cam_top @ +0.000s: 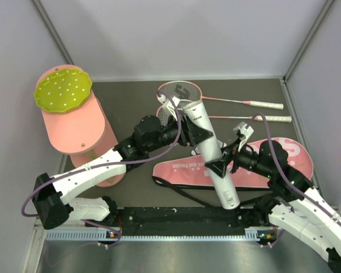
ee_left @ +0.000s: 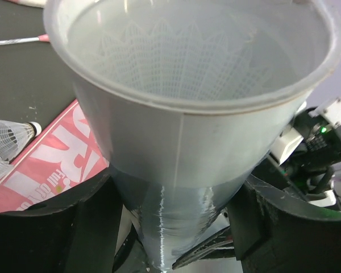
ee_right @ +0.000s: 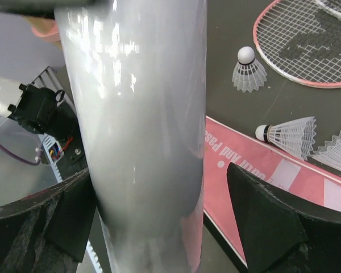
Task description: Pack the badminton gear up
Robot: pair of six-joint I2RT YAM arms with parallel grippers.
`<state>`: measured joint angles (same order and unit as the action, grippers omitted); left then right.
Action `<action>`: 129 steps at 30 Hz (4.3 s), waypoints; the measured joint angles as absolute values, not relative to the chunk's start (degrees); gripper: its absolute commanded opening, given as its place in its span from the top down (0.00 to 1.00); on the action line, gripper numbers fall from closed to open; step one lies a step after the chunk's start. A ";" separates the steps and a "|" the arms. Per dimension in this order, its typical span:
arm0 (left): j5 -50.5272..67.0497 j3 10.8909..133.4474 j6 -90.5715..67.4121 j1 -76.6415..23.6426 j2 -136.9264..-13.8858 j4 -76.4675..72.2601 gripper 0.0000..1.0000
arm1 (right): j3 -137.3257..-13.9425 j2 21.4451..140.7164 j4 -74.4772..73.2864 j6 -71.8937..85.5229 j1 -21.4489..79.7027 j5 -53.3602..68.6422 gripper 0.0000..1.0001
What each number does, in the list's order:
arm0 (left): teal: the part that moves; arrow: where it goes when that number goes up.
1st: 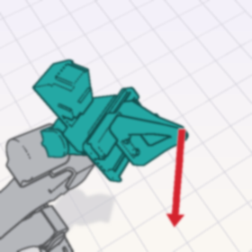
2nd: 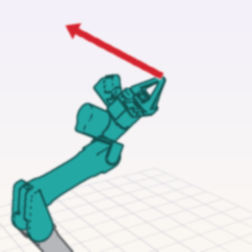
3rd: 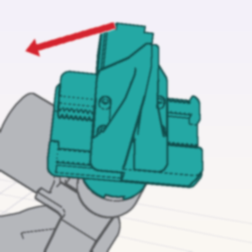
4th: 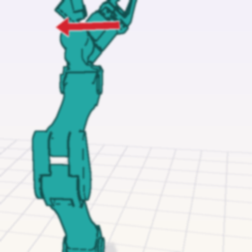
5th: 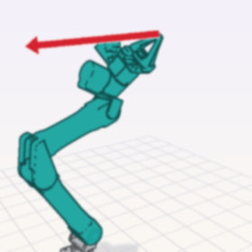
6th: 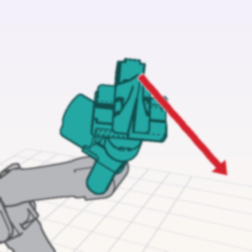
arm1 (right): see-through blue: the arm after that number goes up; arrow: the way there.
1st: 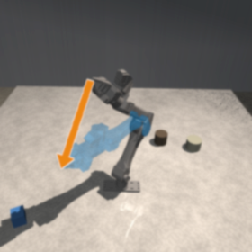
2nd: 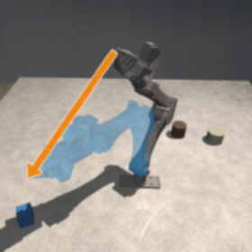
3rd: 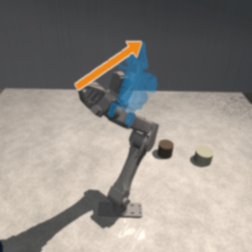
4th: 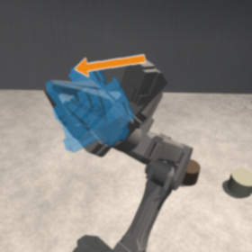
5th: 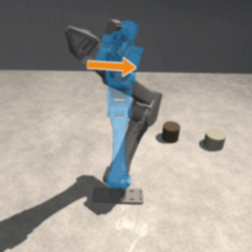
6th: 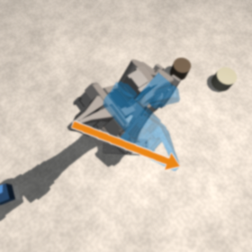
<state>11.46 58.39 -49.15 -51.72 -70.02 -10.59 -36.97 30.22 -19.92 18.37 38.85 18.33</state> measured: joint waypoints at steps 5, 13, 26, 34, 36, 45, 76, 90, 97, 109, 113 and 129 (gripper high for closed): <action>9.47 59.05 -47.37 -54.81 -71.55 -9.98 0.51 | -41.78 34.33 -24.64 18.02 38.87 17.19 0.07; 4.43 61.12 -46.70 -57.93 -73.03 -7.27 0.50 | -45.15 35.81 -27.97 18.09 39.57 14.06 0.09; 1.19 61.06 -51.55 -58.11 -75.07 -7.73 0.49 | -45.91 41.19 -25.10 17.32 41.56 8.73 0.14; 0.16 59.70 -50.61 -57.95 -73.38 -7.68 0.02 | -44.47 42.15 -19.16 11.75 41.87 7.53 0.24; 0.32 58.94 -49.32 -57.74 -71.02 -6.48 0.02 | -43.20 41.67 -17.65 9.98 41.85 6.81 0.26; -2.52 57.43 -41.36 -53.91 -46.81 6.37 0.02 | -38.89 40.42 -10.44 4.01 41.85 8.21 0.46; -15.14 56.07 -35.73 -53.87 -28.18 28.14 0.04 | -59.51 95.07 -19.62 4.10 56.88 -19.53 0.01; -15.99 56.07 -33.85 -53.87 -28.49 28.84 0.03 | -62.78 100.20 -17.10 -2.98 56.90 -17.93 0.34; -15.97 57.01 -33.23 -53.87 -31.07 31.35 0.04 | -58.67 89.73 -15.33 -8.23 56.88 -10.35 0.46; -13.65 60.03 -35.99 -53.87 -34.39 35.62 0.28 | -31.35 55.92 6.70 -18.13 56.55 13.72 0.53; -10.46 64.84 -35.79 -53.87 -39.68 37.98 0.43 | -27.33 52.93 11.77 -18.92 56.45 15.40 0.58; 0.47 66.54 -37.69 -53.87 -47.35 41.58 0.55 | -23.97 47.68 17.19 -19.35 56.34 14.61 0.58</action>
<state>0.47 66.54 -37.69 -53.87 -47.35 41.58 -23.97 47.68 17.19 -19.35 56.34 14.61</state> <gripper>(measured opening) 0.456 0.650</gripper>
